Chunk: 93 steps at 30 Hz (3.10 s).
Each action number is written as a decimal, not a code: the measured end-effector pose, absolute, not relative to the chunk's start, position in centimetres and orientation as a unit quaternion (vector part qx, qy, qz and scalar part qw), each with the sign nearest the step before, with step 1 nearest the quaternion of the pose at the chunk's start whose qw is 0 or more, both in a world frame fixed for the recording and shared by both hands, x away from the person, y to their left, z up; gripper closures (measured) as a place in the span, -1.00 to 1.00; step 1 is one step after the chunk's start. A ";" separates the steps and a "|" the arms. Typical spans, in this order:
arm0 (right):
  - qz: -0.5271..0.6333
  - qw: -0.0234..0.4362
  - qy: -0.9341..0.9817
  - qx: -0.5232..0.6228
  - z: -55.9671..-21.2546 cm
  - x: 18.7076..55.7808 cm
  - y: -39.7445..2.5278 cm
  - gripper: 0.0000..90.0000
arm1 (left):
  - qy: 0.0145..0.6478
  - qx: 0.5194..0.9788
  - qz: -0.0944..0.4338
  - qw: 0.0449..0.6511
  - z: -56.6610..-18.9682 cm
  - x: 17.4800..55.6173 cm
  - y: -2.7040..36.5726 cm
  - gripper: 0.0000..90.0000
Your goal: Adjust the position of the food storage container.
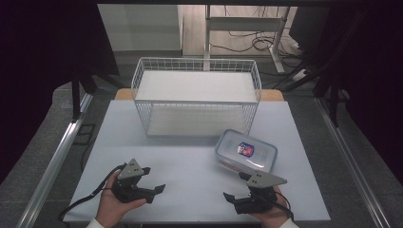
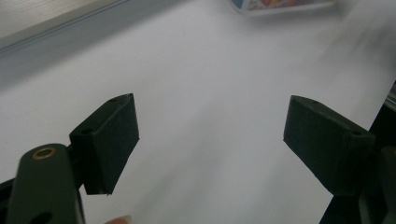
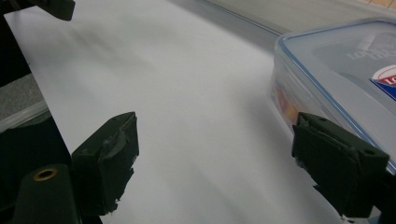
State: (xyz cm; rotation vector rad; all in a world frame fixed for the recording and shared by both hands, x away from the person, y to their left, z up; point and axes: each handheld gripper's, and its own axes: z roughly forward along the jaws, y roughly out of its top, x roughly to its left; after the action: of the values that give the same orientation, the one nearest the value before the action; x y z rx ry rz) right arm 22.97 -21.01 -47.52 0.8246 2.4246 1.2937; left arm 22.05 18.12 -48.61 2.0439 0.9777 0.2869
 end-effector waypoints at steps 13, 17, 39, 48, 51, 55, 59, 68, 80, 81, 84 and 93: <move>0.443 0.144 0.832 0.303 -47.3 23.1 -21.3 -0.60 | 0.385 0.815 0.121 0.416 -48.6 21.9 18.2 -0.61; 0.441 0.138 0.833 0.304 -47.1 23.2 -21.2 -0.55 | 0.385 0.814 0.120 0.418 -48.5 21.9 18.2 -0.61; 0.425 0.136 0.831 0.332 -45.4 25.1 -22.3 -0.26 | 0.386 0.814 0.116 0.419 -48.6 22.0 18.1 -0.61; 0.410 0.151 0.821 0.367 -43.3 29.5 -23.5 0.03 | 0.386 0.811 0.116 0.424 -48.5 21.8 18.1 -0.60; 0.401 0.155 0.818 0.382 -42.6 31.5 -24.0 0.16 | 0.386 0.810 0.118 0.424 -48.5 21.8 18.2 -0.60; 0.373 0.157 0.819 0.407 -42.0 34.3 -24.9 0.33 | 0.385 0.814 0.116 0.420 -48.5 21.9 18.1 -0.60; 0.350 0.156 0.826 0.414 -42.0 36.3 -25.4 0.46 | 0.386 0.814 0.116 0.417 -48.6 21.9 18.1 -0.60; 0.273 0.153 0.847 0.429 -43.5 41.4 -25.7 0.97 | 0.390 0.817 0.117 0.408 -48.7 22.0 18.0 -0.60; 0.234 0.165 0.872 0.398 -45.1 43.0 -24.8 0.98 | 0.388 0.818 0.122 0.407 -48.8 22.0 18.1 -0.60; 0.234 0.165 0.872 0.398 -45.1 43.0 -24.8 0.98 | 0.388 0.818 0.122 0.407 -48.8 22.0 18.1 -0.60; 0.225 0.172 0.881 0.378 -45.1 42.7 -24.5 0.98 | 0.388 0.817 0.122 0.408 -48.7 22.0 18.1 -0.59; 0.214 0.173 0.904 0.328 -45.3 41.6 -22.9 0.98 | 0.387 0.819 0.116 0.407 -48.8 22.1 17.9 -0.60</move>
State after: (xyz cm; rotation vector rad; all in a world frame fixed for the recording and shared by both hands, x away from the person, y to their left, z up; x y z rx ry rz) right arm 41.61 -22.93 -45.27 0.9316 2.5643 0.6058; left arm 22.05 17.93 -48.85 2.0656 0.9766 0.2934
